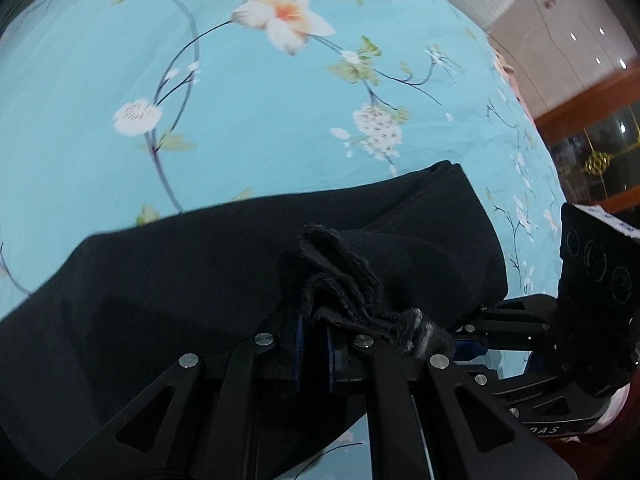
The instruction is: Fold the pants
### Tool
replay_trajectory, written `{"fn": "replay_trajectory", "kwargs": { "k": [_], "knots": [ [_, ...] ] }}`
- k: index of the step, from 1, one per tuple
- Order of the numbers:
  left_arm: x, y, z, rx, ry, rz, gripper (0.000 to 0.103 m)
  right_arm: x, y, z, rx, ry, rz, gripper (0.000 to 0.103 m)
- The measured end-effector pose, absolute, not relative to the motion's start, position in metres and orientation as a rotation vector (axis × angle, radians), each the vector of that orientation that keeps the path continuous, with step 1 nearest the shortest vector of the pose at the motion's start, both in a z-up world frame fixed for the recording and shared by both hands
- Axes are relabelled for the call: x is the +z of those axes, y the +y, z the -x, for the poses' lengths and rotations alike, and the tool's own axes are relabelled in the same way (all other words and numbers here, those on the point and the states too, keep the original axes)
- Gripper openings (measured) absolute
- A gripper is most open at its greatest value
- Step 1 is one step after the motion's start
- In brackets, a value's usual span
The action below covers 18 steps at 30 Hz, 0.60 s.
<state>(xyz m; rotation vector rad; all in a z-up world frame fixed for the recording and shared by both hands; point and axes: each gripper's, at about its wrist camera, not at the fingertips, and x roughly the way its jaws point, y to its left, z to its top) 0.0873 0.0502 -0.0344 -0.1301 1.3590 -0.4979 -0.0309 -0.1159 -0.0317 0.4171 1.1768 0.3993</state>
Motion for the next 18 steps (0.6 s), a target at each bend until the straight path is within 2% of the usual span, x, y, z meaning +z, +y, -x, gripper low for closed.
{"fn": "replay_trajectory", "kwargs": {
  "k": [2,9,18],
  "knots": [
    [-0.034,0.056,-0.084,-0.487,1.358,0.144,0.008,-0.033,-0.115,0.031,0.395,1.184,-0.409,0.02],
    [-0.032,0.079,-0.072,-0.417,1.362,0.221,0.009,-0.031,-0.103,0.033,0.4,1.215,-0.403,0.033],
    [-0.02,0.119,-0.047,-0.31,1.331,0.337,0.017,-0.018,-0.079,0.04,0.466,1.231,-0.375,0.034]
  ]
}}
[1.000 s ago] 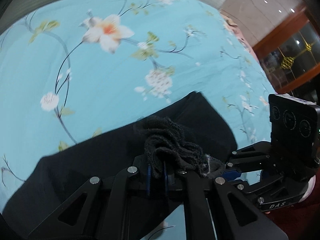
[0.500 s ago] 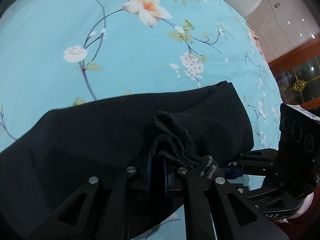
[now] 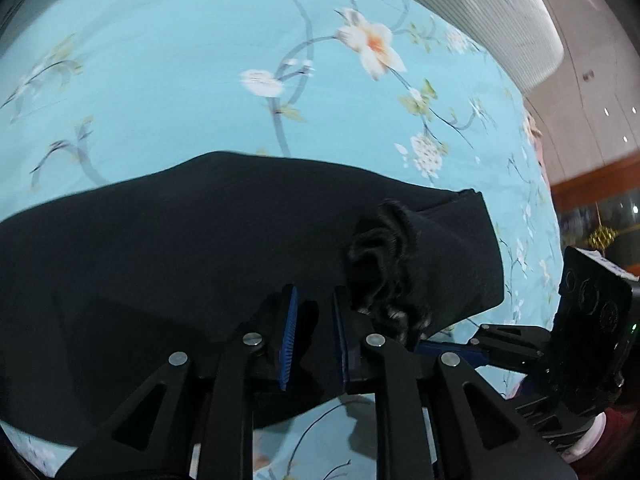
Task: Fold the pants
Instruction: 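Lower the folded sweatpants onto the sheet and open both grippers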
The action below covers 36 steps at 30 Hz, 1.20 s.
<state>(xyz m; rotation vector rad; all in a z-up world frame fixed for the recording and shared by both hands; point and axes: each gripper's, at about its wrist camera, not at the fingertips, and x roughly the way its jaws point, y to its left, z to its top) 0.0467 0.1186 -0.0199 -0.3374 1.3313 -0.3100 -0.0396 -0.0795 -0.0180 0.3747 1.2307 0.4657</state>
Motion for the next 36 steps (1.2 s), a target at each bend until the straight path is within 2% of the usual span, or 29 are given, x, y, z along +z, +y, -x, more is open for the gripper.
{"fn": "replay_trajectory", "kwargs": {
  "k": [6,11,19,27,36],
  "knots": [
    [-0.014,0.16,-0.015,-0.219,1.308,0.432,0.022,-0.01,-0.062,0.032,0.503,1.225,-0.346,0.034],
    [-0.009,0.193,0.009,-0.127,1.284,0.516,0.037,-0.004,-0.044,0.021,0.541,1.224,-0.315,0.034],
    [-0.002,0.243,0.053,0.009,1.243,0.618,0.04,-0.004,-0.006,0.0,0.617,1.238,-0.237,0.039],
    [-0.003,0.293,0.088,0.153,1.205,0.729,0.042,-0.005,0.031,-0.019,0.692,1.244,-0.168,0.039],
    [-0.007,0.334,0.105,0.274,1.18,0.821,0.05,-0.003,0.073,-0.046,0.752,1.245,-0.083,0.04]
  ]
}}
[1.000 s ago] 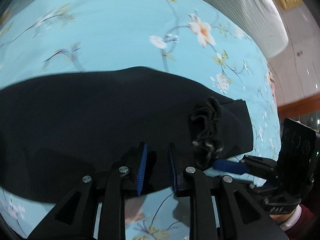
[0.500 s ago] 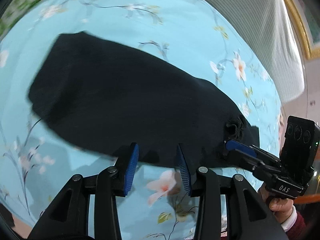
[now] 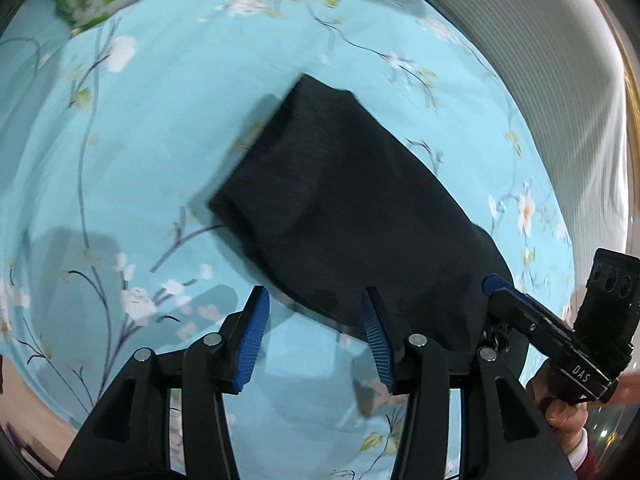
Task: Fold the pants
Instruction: 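Lower the folded sweatpants onto the sheet and open both grippers, then grasp the folded sweatpants' end with the left gripper and lift it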
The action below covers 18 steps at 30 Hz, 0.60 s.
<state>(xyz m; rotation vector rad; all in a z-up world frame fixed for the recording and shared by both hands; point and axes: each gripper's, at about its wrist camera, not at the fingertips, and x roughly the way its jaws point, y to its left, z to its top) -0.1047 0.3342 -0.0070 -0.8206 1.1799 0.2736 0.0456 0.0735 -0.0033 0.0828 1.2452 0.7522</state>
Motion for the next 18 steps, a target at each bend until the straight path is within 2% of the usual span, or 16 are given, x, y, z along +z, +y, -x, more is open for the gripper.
{"fn": "replay_trajectory", "kwargs": {
  "k": [2,18],
  "knots": [
    [-0.011,0.342,0.107,0.298,1.183,0.837,0.053,-0.003,0.082,-0.053,0.764,1.245,-0.068,0.04],
    [-0.042,0.369,0.096,0.36,1.17,0.959,0.053,-0.016,0.159,-0.113,0.881,1.264,0.182,0.044]
  ]
}}
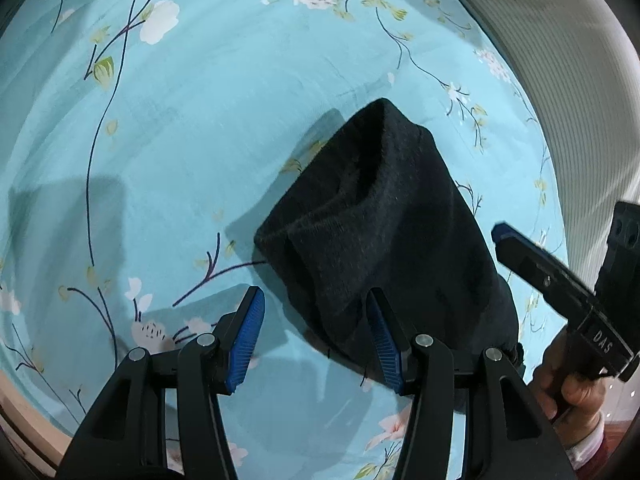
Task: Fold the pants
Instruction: 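Grasp the folded sweatpants' end with the left gripper and lift it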
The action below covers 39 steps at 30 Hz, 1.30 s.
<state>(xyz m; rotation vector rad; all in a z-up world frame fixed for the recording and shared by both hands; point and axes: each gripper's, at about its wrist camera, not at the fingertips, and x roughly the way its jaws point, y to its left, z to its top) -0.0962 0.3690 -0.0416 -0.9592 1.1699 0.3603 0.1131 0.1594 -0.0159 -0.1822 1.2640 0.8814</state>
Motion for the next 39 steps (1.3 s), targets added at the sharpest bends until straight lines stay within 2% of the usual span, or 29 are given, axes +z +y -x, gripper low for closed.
{"fn": "replay_trajectory", "kwargs": {
  "k": [4,14,18,19,21,28,29,39],
  "knots": [
    [-0.045,0.373,0.089,0.364,1.167,0.973,0.054,-0.02,0.177,-0.125,0.918,1.272,0.22,0.05],
    [-0.05,0.38,0.083,0.377,1.133,0.965,0.051,-0.048,0.217,-0.143,1.007,1.328,0.335,0.051],
    [-0.049,0.377,0.08,0.377,1.131,0.937,0.046,-0.055,0.226,-0.145,1.028,1.34,0.355,0.05],
    [-0.049,0.377,0.079,0.376,1.131,0.932,0.043,-0.056,0.227,-0.145,1.031,1.34,0.356,0.048],
    [-0.046,0.377,0.079,0.363,1.126,0.924,0.037,-0.056,0.227,-0.143,1.041,1.335,0.357,0.032],
    [-0.024,0.368,0.077,0.32,1.093,0.876,0.025,-0.036,0.215,-0.135,1.06,1.274,0.319,0.017],
    [-0.018,0.366,0.077,0.312,1.086,0.871,0.025,-0.031,0.212,-0.135,1.056,1.261,0.307,0.009],
    [0.043,0.334,0.072,0.207,0.986,0.78,0.023,0.017,0.167,-0.126,1.031,1.152,0.154,0.006]
  ]
}}
